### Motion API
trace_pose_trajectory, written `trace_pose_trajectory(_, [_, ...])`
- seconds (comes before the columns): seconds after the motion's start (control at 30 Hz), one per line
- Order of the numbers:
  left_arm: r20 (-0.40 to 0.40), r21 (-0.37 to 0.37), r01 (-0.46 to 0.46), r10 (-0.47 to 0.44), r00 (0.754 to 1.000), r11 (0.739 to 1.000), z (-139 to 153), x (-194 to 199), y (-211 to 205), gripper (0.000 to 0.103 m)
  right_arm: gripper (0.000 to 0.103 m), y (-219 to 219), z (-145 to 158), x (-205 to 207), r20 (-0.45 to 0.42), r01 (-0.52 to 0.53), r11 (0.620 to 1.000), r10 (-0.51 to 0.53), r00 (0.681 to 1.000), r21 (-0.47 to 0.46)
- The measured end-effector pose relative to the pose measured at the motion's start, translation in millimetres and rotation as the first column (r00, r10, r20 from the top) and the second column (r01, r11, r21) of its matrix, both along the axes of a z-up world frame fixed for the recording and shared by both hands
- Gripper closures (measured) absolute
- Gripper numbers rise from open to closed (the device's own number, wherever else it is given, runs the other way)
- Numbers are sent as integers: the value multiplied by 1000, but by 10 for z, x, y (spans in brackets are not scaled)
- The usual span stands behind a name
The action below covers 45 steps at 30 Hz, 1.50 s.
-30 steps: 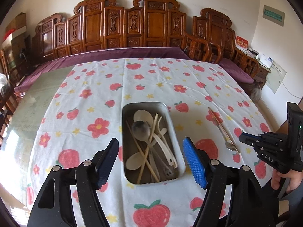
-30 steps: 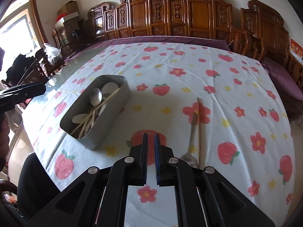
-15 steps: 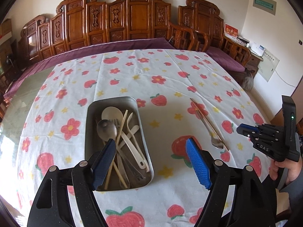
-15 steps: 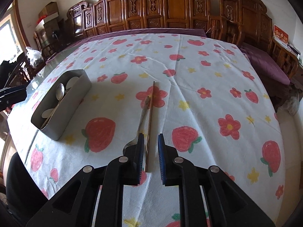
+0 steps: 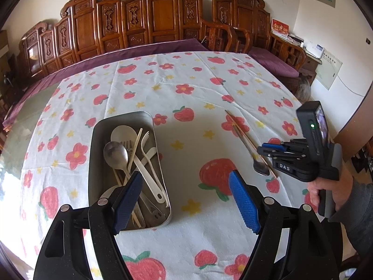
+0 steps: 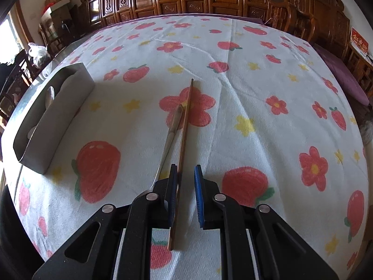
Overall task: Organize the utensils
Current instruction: 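Grasp the wooden chopstick on the cloth with the right tool and lift, then grasp the metal spoon by its handle with the left tool while the right tool holds the chopstick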
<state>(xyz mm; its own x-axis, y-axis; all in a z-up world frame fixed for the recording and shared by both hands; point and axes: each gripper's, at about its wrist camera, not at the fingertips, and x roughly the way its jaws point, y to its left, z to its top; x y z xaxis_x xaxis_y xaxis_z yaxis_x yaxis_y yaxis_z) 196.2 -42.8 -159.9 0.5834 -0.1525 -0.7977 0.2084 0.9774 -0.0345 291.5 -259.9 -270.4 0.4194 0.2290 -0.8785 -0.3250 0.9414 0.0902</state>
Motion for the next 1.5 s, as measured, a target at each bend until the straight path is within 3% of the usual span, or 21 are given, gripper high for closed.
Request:
trace_pose_trajectory(0.27, [-15,13,3,-2,1000,1000,-19,-38,-91,30,87,84,-6,5,-1,-40,998,40,999,-48])
trace_pose_trajectory(0.33, [-16,17,2,-2,1000,1000,-17,-43,-120,30,94,61,-3,-12,-2,-39,998,39,999,-58])
trace_pose_trajectory(0.67, [-30,39,29,-28,999,999,-86,-76,-370,30,97,-405,36,-400,-15,24,1000,-24,1000,-9])
trace_pose_trajectory(1.03, [-77,99,112,-104,992,989,-358,16,-966,30,97,-960,11,-773,-13,130,990,-129,992,51])
trace_pose_trajectory(1.27, [-108,131,160,-146,983,978,-488,145,-1343,30,97,-971,-2,-770,-8,120,991,-119,993,66])
trace_pose_trajectory(1.5, [-170,147,182,-156,973,972,-771,319,-1602,39,97,-965,1,-796,7,103,993,-103,995,56])
